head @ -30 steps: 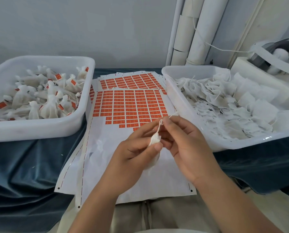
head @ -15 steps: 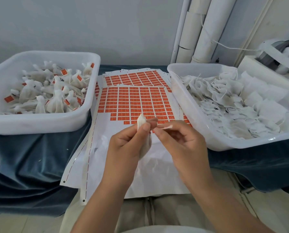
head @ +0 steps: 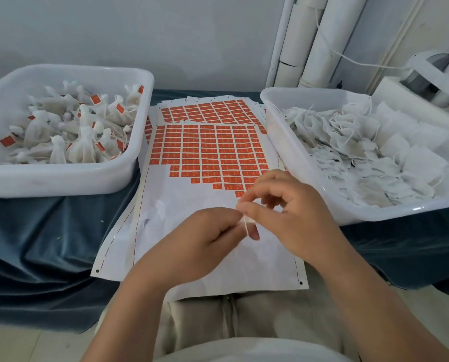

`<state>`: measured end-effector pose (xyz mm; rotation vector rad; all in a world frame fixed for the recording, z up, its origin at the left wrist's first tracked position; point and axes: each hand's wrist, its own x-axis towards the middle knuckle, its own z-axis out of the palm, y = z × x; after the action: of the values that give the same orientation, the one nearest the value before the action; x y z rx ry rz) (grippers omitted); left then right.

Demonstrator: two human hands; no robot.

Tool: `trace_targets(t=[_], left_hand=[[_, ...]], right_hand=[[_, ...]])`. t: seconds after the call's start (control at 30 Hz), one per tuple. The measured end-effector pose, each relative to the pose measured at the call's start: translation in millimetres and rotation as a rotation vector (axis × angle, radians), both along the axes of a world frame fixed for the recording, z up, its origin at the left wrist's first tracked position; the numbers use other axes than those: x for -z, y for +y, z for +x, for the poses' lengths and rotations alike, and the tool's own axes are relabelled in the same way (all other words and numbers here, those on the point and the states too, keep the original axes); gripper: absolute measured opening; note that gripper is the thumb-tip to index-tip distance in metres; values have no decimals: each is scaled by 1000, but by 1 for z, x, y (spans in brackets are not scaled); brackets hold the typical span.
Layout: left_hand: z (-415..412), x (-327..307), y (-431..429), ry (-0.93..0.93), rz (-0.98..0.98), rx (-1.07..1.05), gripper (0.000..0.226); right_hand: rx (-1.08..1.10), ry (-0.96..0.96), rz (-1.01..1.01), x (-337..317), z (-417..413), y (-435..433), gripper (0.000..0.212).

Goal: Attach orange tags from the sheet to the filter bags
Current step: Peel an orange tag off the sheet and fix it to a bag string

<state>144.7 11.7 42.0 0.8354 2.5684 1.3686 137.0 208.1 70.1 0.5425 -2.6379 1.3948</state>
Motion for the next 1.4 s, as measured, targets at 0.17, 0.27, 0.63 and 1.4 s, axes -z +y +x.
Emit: trace_targets(t=[0.17, 0.27, 0.63, 1.4], left_hand=[[5, -7, 1, -213, 137, 94, 36], [6, -8, 3, -186, 158, 111, 36], [3, 1, 4, -399, 534, 41, 44], [-6, 10, 8, -667, 870, 93, 34]], right_hand=[[-50, -350, -278, 0, -6, 7, 23], [-60, -330, -249, 2, -7, 5, 25], [-152, -174, -257, -2, -3, 2, 14], [-155, -114, -92, -10, 1, 6, 21]])
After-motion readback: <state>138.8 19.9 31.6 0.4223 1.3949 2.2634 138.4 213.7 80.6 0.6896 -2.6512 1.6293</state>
